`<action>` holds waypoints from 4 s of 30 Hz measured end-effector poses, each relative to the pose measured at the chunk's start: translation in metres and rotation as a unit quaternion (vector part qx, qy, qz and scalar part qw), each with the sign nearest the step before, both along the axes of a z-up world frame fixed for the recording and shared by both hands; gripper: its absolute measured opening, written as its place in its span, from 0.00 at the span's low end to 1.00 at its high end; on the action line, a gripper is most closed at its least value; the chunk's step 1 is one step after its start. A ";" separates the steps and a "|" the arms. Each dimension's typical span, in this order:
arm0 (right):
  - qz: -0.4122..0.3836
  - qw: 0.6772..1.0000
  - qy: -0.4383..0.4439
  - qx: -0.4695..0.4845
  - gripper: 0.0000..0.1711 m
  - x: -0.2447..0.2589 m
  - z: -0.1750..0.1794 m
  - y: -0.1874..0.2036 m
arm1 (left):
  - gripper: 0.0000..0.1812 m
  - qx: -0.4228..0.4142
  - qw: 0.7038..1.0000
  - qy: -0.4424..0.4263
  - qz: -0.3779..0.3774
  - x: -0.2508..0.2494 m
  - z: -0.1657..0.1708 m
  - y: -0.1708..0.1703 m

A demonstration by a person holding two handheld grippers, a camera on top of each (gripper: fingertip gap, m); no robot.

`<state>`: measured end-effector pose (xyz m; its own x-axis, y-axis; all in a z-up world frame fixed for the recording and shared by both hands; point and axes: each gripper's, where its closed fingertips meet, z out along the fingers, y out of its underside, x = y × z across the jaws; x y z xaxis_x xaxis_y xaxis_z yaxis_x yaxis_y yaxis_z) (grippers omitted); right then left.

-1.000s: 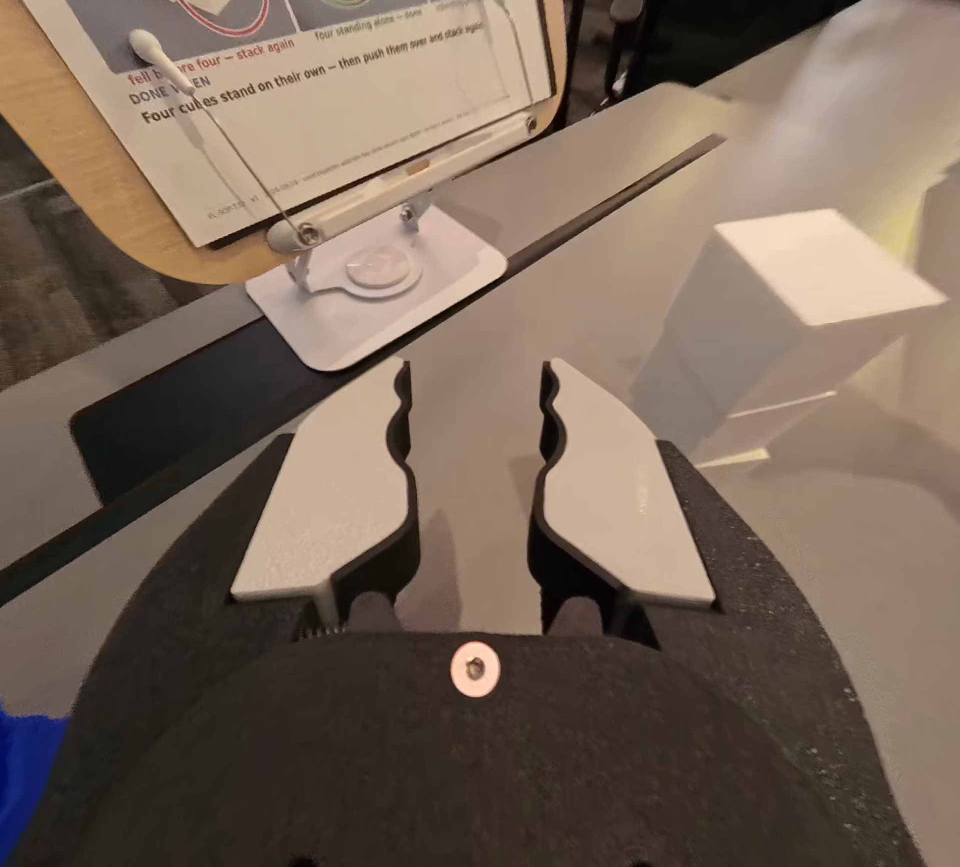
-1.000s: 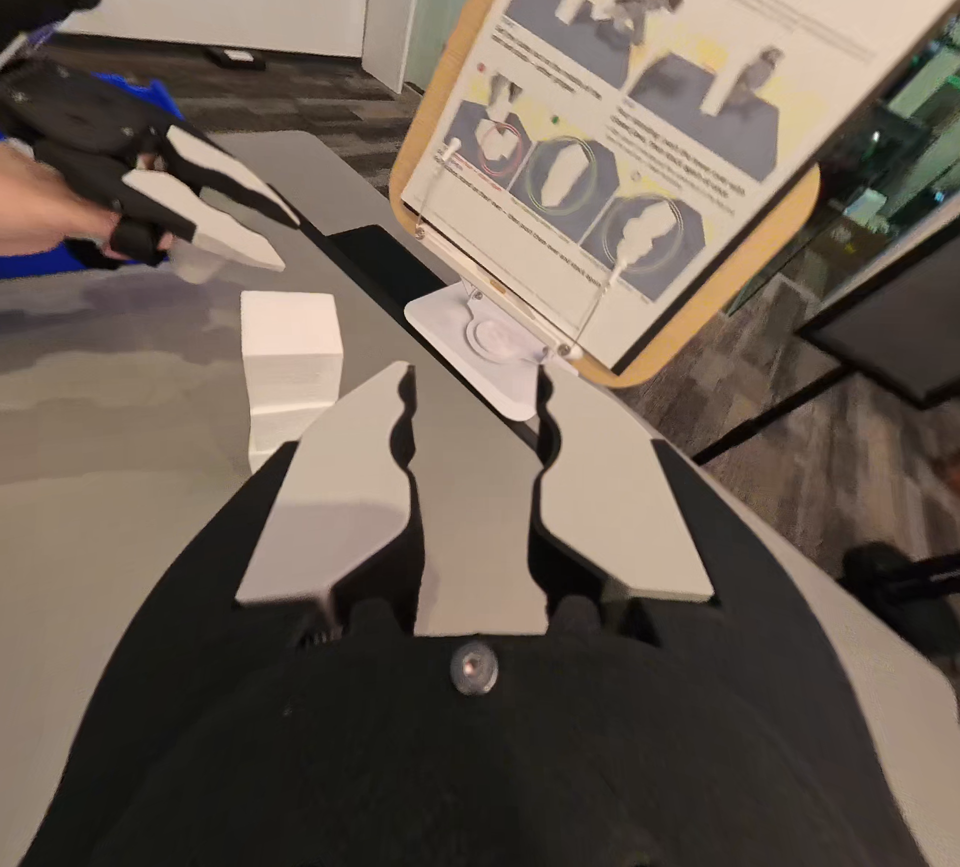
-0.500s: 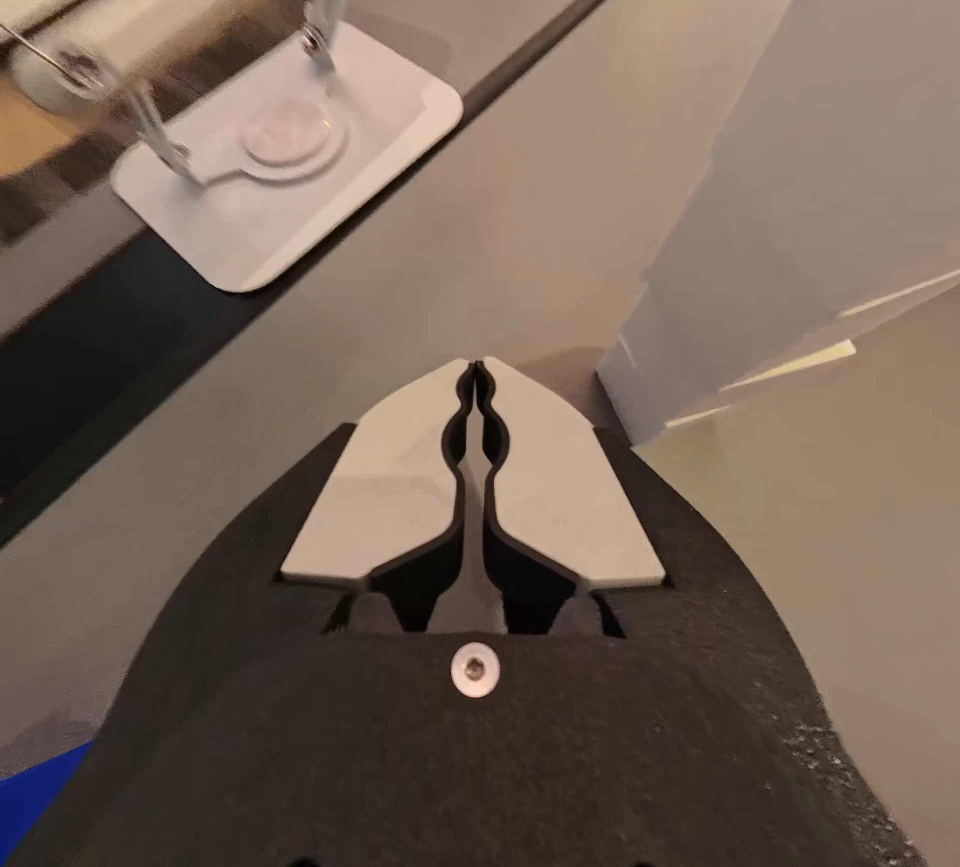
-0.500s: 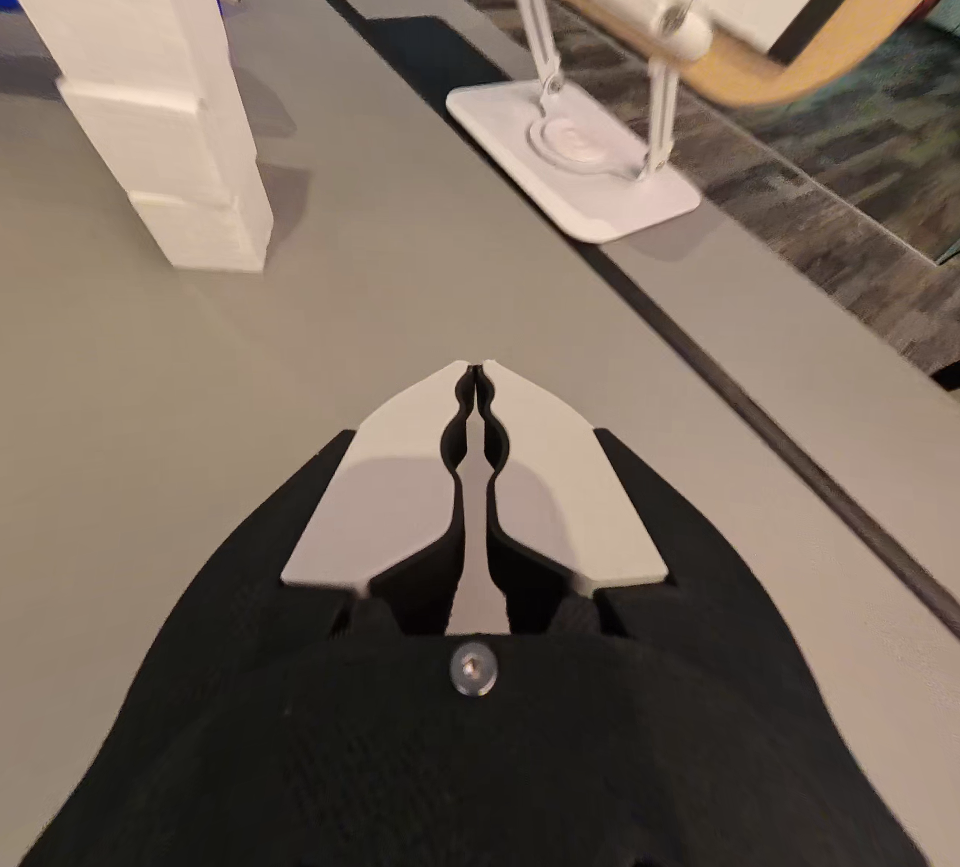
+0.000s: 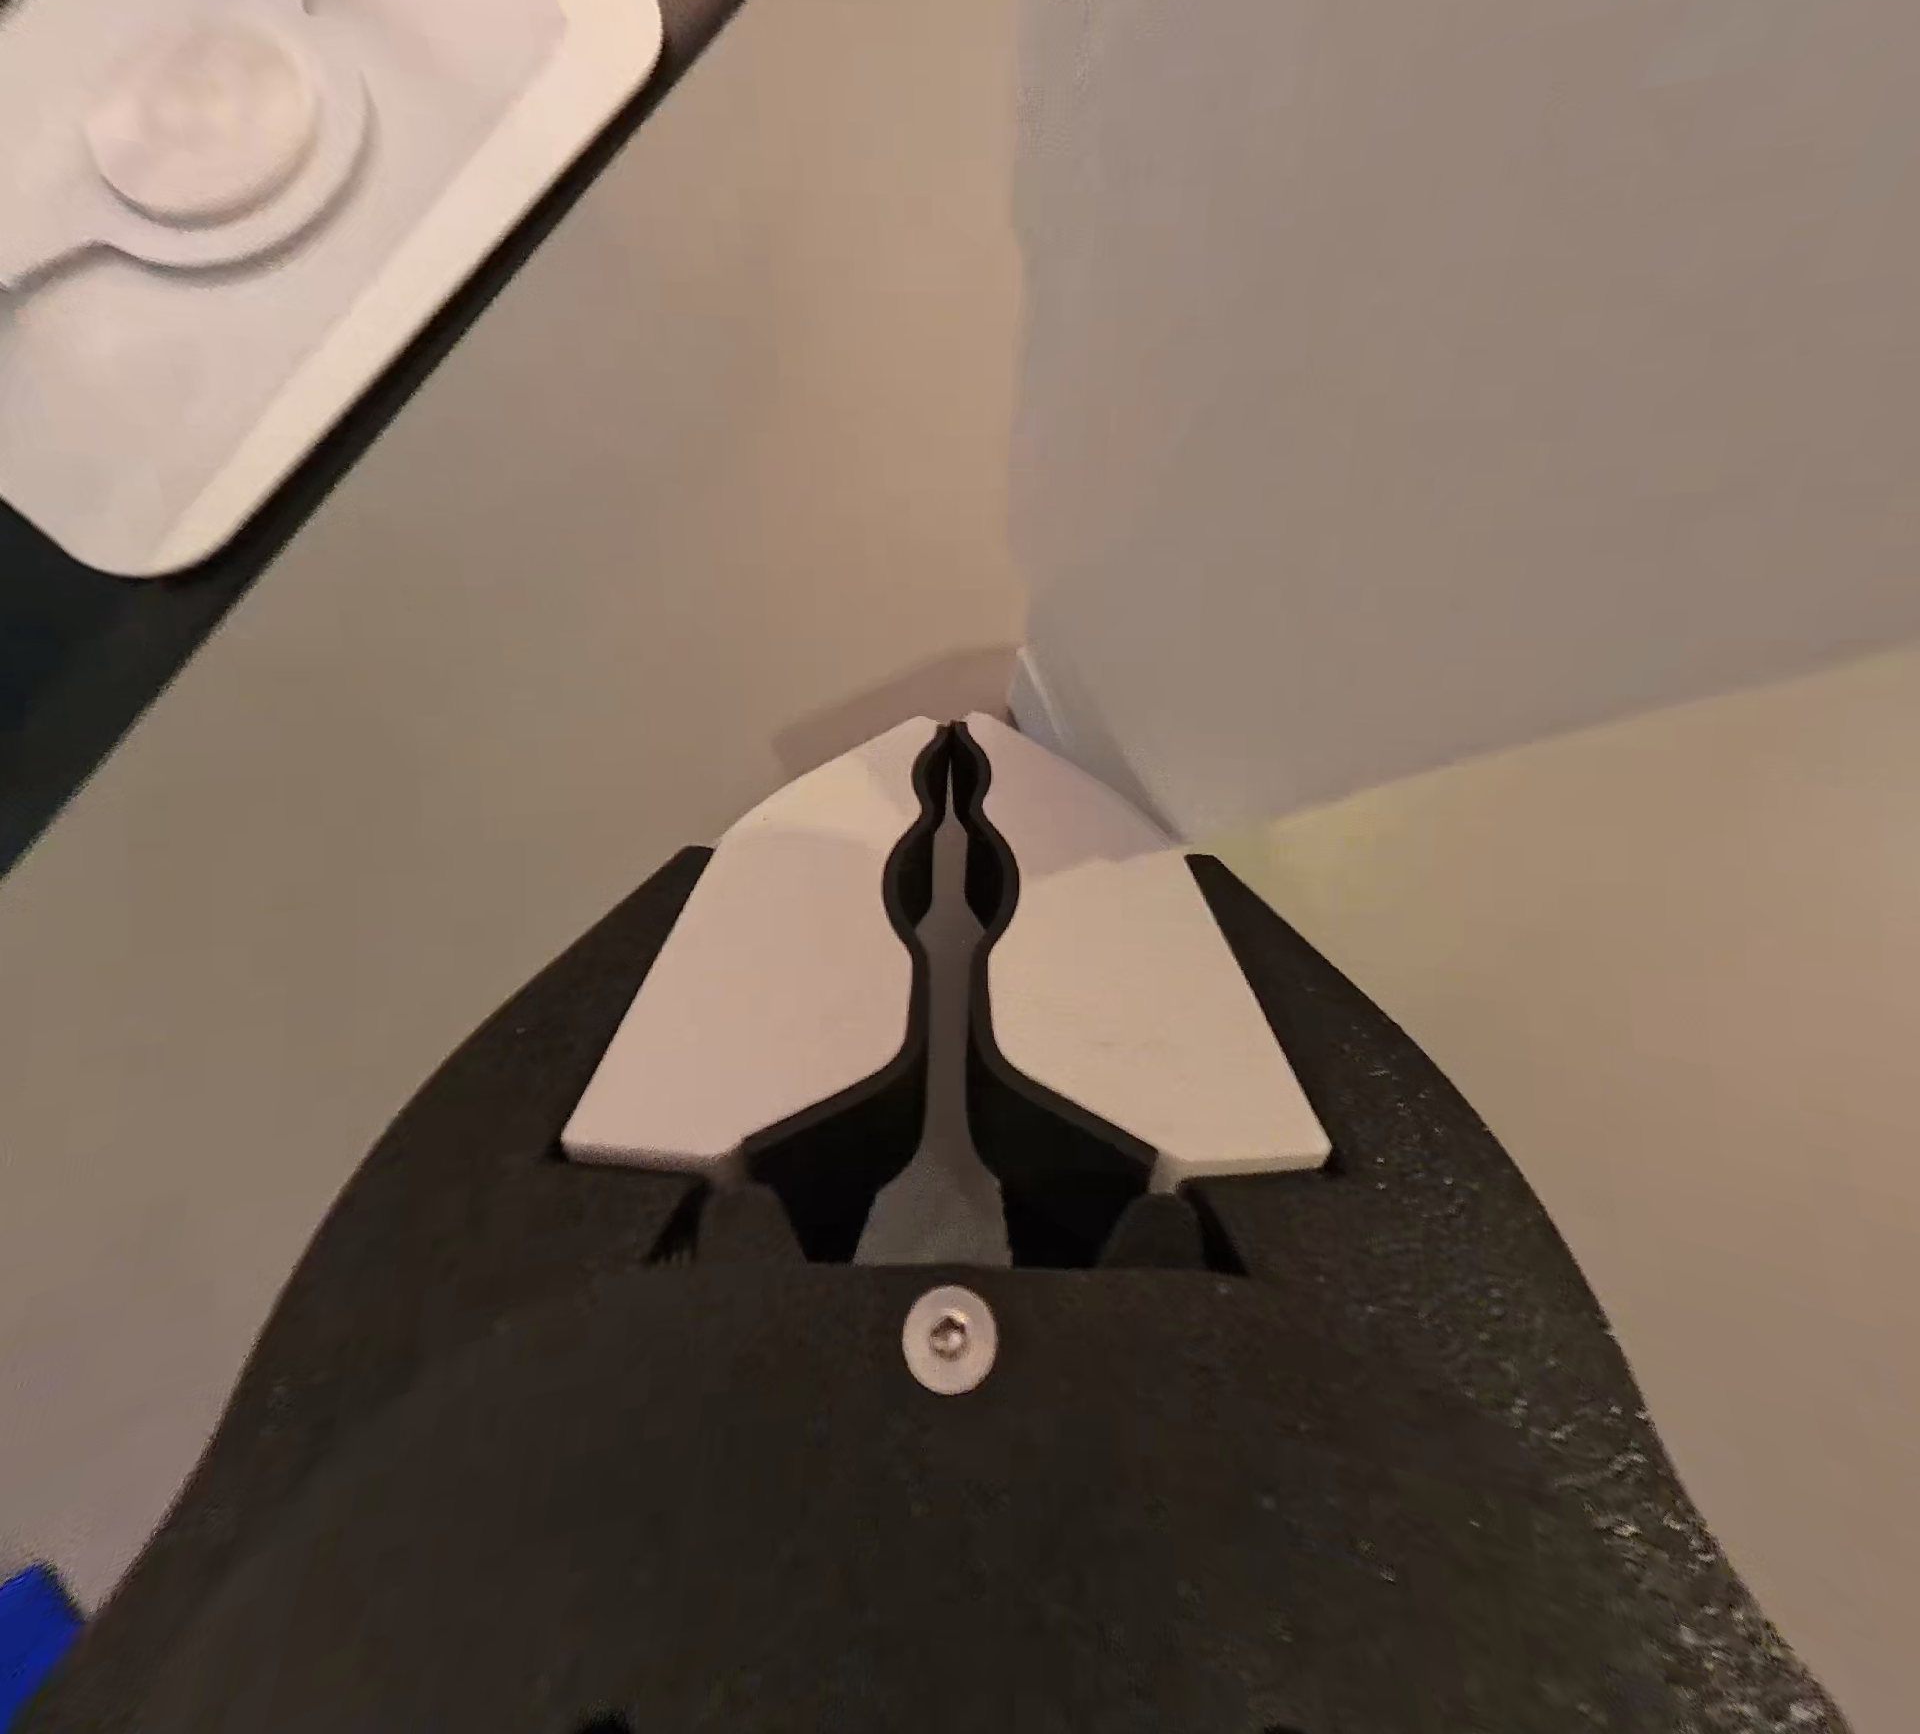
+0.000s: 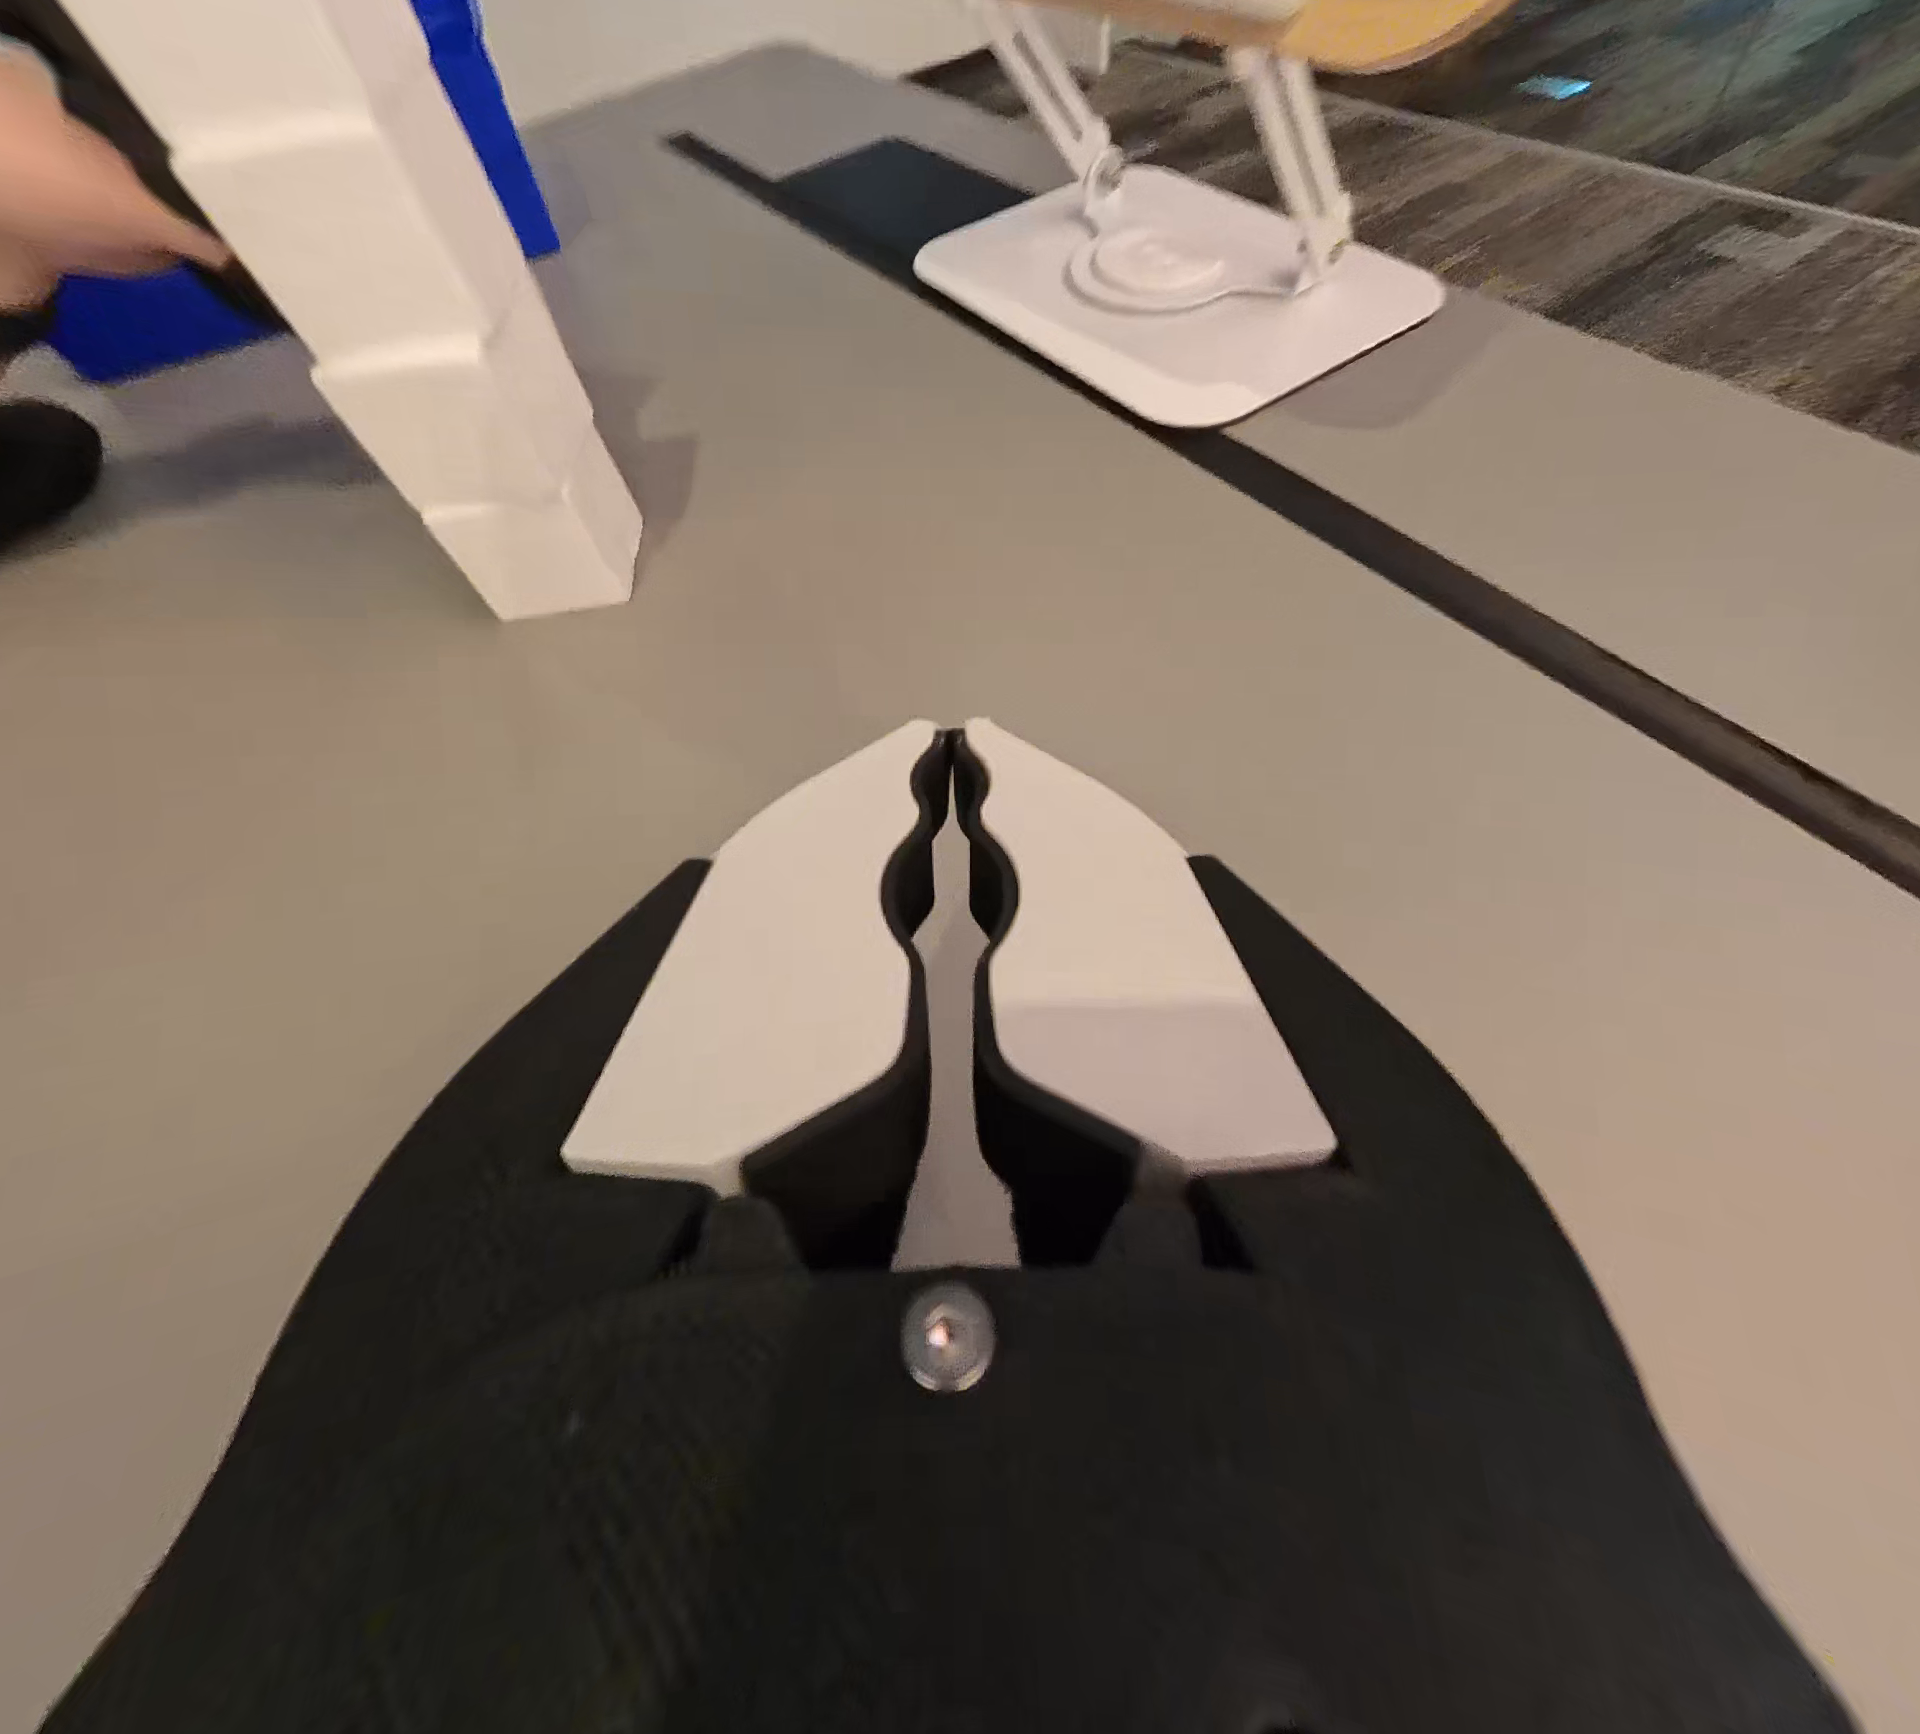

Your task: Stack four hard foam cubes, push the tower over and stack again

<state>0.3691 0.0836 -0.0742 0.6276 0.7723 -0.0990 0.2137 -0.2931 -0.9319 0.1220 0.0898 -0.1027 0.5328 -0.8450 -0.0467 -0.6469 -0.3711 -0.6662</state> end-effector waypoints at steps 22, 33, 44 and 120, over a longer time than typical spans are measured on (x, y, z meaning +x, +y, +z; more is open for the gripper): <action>-0.029 0.999 0.003 -0.036 0.35 0.085 0.021 -0.059 | 0.41 0.004 0.971 -0.206 -0.121 0.061 0.029 -0.030; -0.041 0.991 -0.083 -0.097 0.50 0.096 -0.023 -0.069 | 0.49 0.049 0.965 -0.143 -0.213 0.081 -0.011 -0.051; -0.012 0.974 -0.194 -0.120 0.33 0.086 -0.059 -0.065 | 0.33 0.086 0.968 -0.111 -0.207 0.081 -0.002 -0.044; 0.259 0.941 -0.209 -0.067 0.33 -0.109 0.056 -0.075 | 0.32 0.049 0.934 -0.301 -0.185 0.041 0.098 -0.029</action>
<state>0.2599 0.0084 -0.0187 0.1763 0.9833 -0.0449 0.6990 -0.1572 -0.6977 0.1631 0.0603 -0.0051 0.1601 -0.9838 0.0805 -0.2160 -0.1145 -0.9697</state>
